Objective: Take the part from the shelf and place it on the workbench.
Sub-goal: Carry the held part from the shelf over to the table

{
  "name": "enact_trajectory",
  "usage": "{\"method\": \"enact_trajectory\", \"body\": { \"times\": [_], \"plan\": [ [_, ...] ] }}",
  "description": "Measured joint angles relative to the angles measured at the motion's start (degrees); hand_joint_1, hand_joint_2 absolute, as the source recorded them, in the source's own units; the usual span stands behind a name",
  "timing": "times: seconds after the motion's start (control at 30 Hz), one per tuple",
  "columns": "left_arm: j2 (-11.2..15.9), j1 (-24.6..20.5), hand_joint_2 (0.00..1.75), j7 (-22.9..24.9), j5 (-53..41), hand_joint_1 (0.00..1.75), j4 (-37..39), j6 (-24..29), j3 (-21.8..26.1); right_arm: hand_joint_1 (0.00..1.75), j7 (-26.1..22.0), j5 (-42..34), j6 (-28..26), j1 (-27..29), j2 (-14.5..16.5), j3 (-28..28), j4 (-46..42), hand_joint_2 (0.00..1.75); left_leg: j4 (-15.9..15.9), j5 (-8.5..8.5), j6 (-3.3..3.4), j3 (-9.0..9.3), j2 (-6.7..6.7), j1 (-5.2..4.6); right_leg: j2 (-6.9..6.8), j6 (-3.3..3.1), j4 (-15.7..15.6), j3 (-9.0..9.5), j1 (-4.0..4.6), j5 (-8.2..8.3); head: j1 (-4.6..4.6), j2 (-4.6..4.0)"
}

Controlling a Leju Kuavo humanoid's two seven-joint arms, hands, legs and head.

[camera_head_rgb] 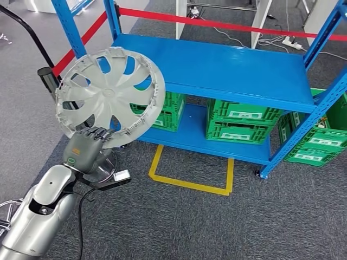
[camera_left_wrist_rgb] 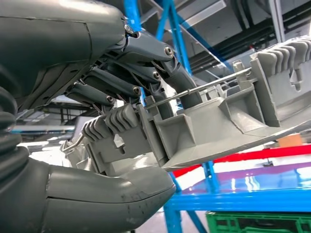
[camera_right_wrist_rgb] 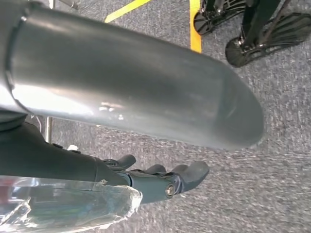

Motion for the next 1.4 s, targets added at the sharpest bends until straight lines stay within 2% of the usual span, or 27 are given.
{"method": "enact_trajectory", "body": {
  "times": [0.1, 0.13, 0.17, 0.2, 0.23, 0.3, 0.33, 0.4, 0.47, 0.53, 0.6, 0.63, 0.67, 0.7, 0.73, 0.8, 0.87, 0.9, 0.97, 1.03, 1.13, 1.17, 1.2, 1.23, 1.27, 1.33, 1.4],
  "plan": [
    [0.0, 0.1, 1.75, -0.1, 0.1, 1.75, 0.0, 0.1, 0.1, 0.00, 0.0, 0.1, 0.2, 0.1, 0.0, 0.0, 0.1, 0.00, 0.0, 2.19, 0.96, -2.60, 0.19, -0.10, 0.09, 0.51, 9.4, -2.96, -0.07, -8.41, 0.31, 0.00],
    [0.0, 0.1, 1.75, -0.1, 0.1, 1.75, 0.0, 0.1, 0.1, 0.00, 0.0, 0.1, 0.2, 0.0, 0.0, 0.0, 0.1, 0.00, 0.0, 2.93, 1.02, -3.55, 0.19, -0.21, 0.10, 0.59, 13.0, -3.52, -0.07, -10.04, 0.33, 0.00],
    [0.0, 0.2, 1.75, -0.1, 0.1, 1.75, 0.0, 0.1, 0.1, 0.00, 0.0, 0.1, 0.3, 0.0, 0.0, 0.0, 0.1, 0.00, 0.1, 3.65, 1.02, -4.51, 0.18, -0.33, 0.10, 0.61, 15.3, -3.39, -0.06, -10.16, 0.32, 0.00],
    [0.0, 0.3, 1.75, -0.1, 0.1, 1.75, 0.0, 0.1, 0.2, 0.00, 0.0, 0.1, 0.3, 0.0, 0.0, 0.0, 0.1, 0.00, 0.1, 4.32, 0.96, -5.42, 0.18, -0.42, 0.10, 0.55, 15.6, -2.38, -0.04, -9.05, 0.33, 0.00],
    [0.0, 0.3, 1.75, -0.1, 0.1, 1.75, 0.0, 0.1, 0.2, 0.00, 0.0, 0.2, 0.3, 0.0, 0.0, 0.0, 0.1, 0.00, 0.2, 4.98, 0.87, -6.32, 0.15, -0.50, 0.10, 0.39, 13.9, -0.29, -0.02, -7.32, 0.32, 0.00],
    [0.0, 0.4, 1.75, -0.2, 0.2, 1.75, 0.0, 0.1, 0.4, 0.00, 0.0, 0.2, 0.3, -0.2, 0.0, 0.0, 0.1, 0.00, 0.5, 6.14, 0.54, -7.77, 0.11, -0.67, 0.13, -0.08, 5.8, 6.35, 0.09, -5.61, 0.34, 0.00],
    [0.0, 0.4, 1.75, -0.3, 0.2, 1.75, 0.0, 0.1, 0.5, 0.00, -0.1, 0.2, 0.3, -0.3, 0.0, 0.0, 0.1, 0.00, 0.6, 6.71, 0.29, -8.29, 0.12, -0.76, 0.15, -0.30, 1.4, 9.42, 0.16, -6.00, 0.30, 0.00],
    [0.0, 0.4, 1.75, -0.3, 0.3, 1.75, 0.0, 0.1, 0.6, 0.00, -0.1, 0.2, 0.4, -0.4, 0.0, 0.0, 0.1, 0.00, 0.7, 7.86, -0.26, -8.89, 0.22, -0.82, 0.21, -0.56, -3.1, 11.93, 0.43, -7.08, 0.29, 0.01],
    [0.0, 0.4, 1.75, -0.3, 0.4, 1.75, 0.0, 0.1, 0.7, 0.00, -0.1, 0.3, 0.5, -0.3, 0.0, 0.0, 0.1, 0.00, 0.8, 8.21, -0.90, -9.38, 0.16, -0.65, 0.11, -1.20, -3.3, 10.91, 0.38, -6.31, 0.32, 0.01],
    [0.1, 0.4, 1.75, -0.3, 0.5, 1.75, 0.0, 0.1, 0.8, 0.00, -0.1, 0.5, 0.4, -0.3, 0.0, 0.0, 0.1, 0.00, 3.4, 4.63, -1.67, -10.38, -0.01, -0.42, -0.10, -2.15, -3.4, 10.02, 0.19, -5.08, 0.13, 0.00],
    [0.1, 0.4, 1.75, -0.4, 0.5, 1.75, 0.0, 0.1, 0.8, 0.00, -0.2, 0.6, 0.3, -0.5, 0.0, 0.0, 0.1, 0.00, 10.5, -1.48, -2.33, -12.02, -0.08, -0.11, -0.16, -2.61, -3.3, 8.78, 0.19, -3.74, -0.12, 0.00],
    [0.1, 0.4, 1.75, -0.4, 0.5, 1.75, 0.1, 0.1, 0.8, 0.00, -0.2, 0.6, 0.2, -0.5, 0.0, 0.0, 0.1, 0.00, 14.4, -3.48, -2.55, -12.69, -0.08, 0.02, -0.16, -2.62, -3.1, 7.97, 0.20, -3.09, -0.18, 0.00],
    [0.1, 0.4, 1.75, -0.4, 0.5, 1.75, 0.2, 0.1, 0.8, 0.00, -0.2, 0.6, 0.2, -0.5, 0.0, 0.0, 0.1, 0.00, 17.2, -4.17, -2.70, -12.79, -0.08, 0.12, -0.16, -2.58, -2.9, 7.01, 0.21, -2.48, -0.19, 0.00],
    [0.1, 0.4, 1.75, -0.4, 0.5, 1.75, 0.2, 0.1, 0.8, 0.00, -0.2, 0.6, 0.2, -0.5, 0.0, 0.0, 0.1, 0.00, 18.1, -3.57, -2.75, -12.03, -0.08, 0.20, -0.16, -2.49, -2.6, 6.02, 0.21, -1.96, -0.20, 0.00],
    [0.1, 0.4, 1.75, -0.4, 0.5, 1.75, 0.3, 0.1, 0.8, 0.00, -0.2, 0.6, 0.2, -0.5, 0.0, 0.0, 0.1, 0.00, 16.8, -2.16, -2.71, -10.30, -0.08, 0.24, -0.15, -2.36, -2.2, 5.07, 0.21, -1.54, -0.21, 0.00],
    [0.1, 0.3, 1.75, -0.4, 0.5, 1.75, 0.3, 0.1, 0.9, 0.00, -0.2, 0.7, 0.3, -0.5, 0.0, 0.0, 0.1, 0.00, 9.5, -0.04, -2.36, -4.66, -0.13, 0.21, -0.09, -1.98, -1.5, 3.54, 0.29, -0.85, -0.21, 0.00],
    [0.1, 0.3, 1.75, -0.4, 0.5, 1.75, 0.3, 0.1, 0.9, 0.00, -0.3, 0.7, 0.4, -0.5, 0.1, 0.0, 0.1, 0.00, 2.5, -0.38, -1.73, -0.21, -0.23, 0.03, -0.08, -1.35, -1.1, 2.56, 0.41, 0.01, -0.16, 0.00],
    [0.1, 0.3, 1.75, -0.4, 0.5, 1.75, 0.3, 0.1, 0.9, 0.00, -0.3, 0.7, 0.5, -0.5, 0.1, 0.0, 0.1, 0.00, 0.9, -0.75, -1.38, 0.56, -0.26, -0.14, -0.09, -0.99, -1.1, 2.19, 0.41, 0.52, -0.14, 0.00],
    [0.1, 0.3, 1.75, -0.4, 0.5, 1.75, 0.3, 0.1, 0.9, 0.00, -0.4, 0.7, 0.5, -0.4, 0.1, 0.0, 0.1, 0.00, 0.2, -0.05, -0.65, 0.04, -0.12, -0.21, -0.04, -0.37, -1.1, 1.62, 0.27, 1.15, -0.16, 0.00],
    [0.0, 0.2, 1.75, -0.4, 0.5, 1.75, 0.3, 0.1, 0.9, 0.00, -0.4, 0.7, 0.6, -0.2, 0.1, 0.0, 0.1, 0.00, -0.1, 1.14, 0.24, -0.97, 0.15, -0.05, 0.08, 0.09, 0.9, 0.35, 0.18, -1.46, -0.01, 0.00],
    [0.0, 0.2, 1.75, -0.4, 0.6, 1.75, 0.3, 0.1, 0.9, 0.00, -0.3, 0.6, 0.6, -0.2, 0.1, 0.0, 0.1, 0.00, -0.1, 2.95, 0.99, -3.11, 0.34, -0.10, 0.14, 0.73, 11.9, -2.93, -0.06, -9.07, 0.28, 0.00],
    [0.0, 0.2, 1.75, -0.4, 0.6, 1.75, 0.3, 0.1, 0.9, 0.00, -0.3, 0.6, 0.6, -0.3, 0.1, 0.0, 0.1, 0.00, -0.1, 3.52, 0.99, -3.85, 0.35, -0.15, 0.14, 0.91, 15.0, -3.41, -0.09, -10.13, 0.29, 0.00],
    [0.0, 0.3, 1.75, -0.4, 0.6, 1.75, 0.3, 0.1, 0.9, 0.00, -0.2, 0.6, 0.5, -0.3, 0.1, 0.0, 0.1, 0.00, 0.0, 4.03, 0.92, -4.54, 0.35, -0.16, 0.14, 1.03, 16.2, -3.01, -0.12, -9.99, 0.31, 0.00],
    [0.0, 0.3, 1.75, -0.4, 0.7, 1.75, 0.3, 0.1, 0.9, 0.00, -0.1, 0.6, 0.5, -0.3, 0.1, 0.0, 0.1, 0.00, 0.1, 4.52, 0.79, -5.21, 0.34, -0.14, 0.13, 1.08, 15.0, -1.46, -0.14, -8.81, 0.31, 0.00],
    [0.0, 0.4, 1.75, -0.4, 0.7, 1.75, 0.3, 0.1, 0.9, 0.00, -0.1, 0.6, 0.4, -0.3, 0.1, 0.0, 0.1, 0.00, 0.2, 4.95, 0.62, -5.83, 0.31, -0.11, 0.13, 1.07, 11.6, 1.13, -0.17, -7.16, 0.32, 0.00],
    [0.0, 0.4, 1.75, -0.4, 0.9, 1.75, 0.3, 0.1, 0.9, 0.00, 0.0, 0.5, 0.4, -0.5, 0.1, 0.0, 0.1, 0.00, 0.6, 5.76, 0.09, -6.96, 0.25, -0.20, 0.20, 0.85, 2.7, 7.10, -0.16, -5.50, 0.28, 0.00],
    [0.0, 0.3, 1.75, -0.4, 1.1, 1.75, 0.3, 0.1, 0.9, 0.00, 0.0, 0.5, 0.2, -0.6, 0.1, 0.0, 0.1, 0.00, 1.0, 6.71, -0.47, -7.75, 0.26, -0.33, 0.31, 0.56, -2.0, 9.81, -0.02, -5.67, 0.24, 0.00]
  ]
}}
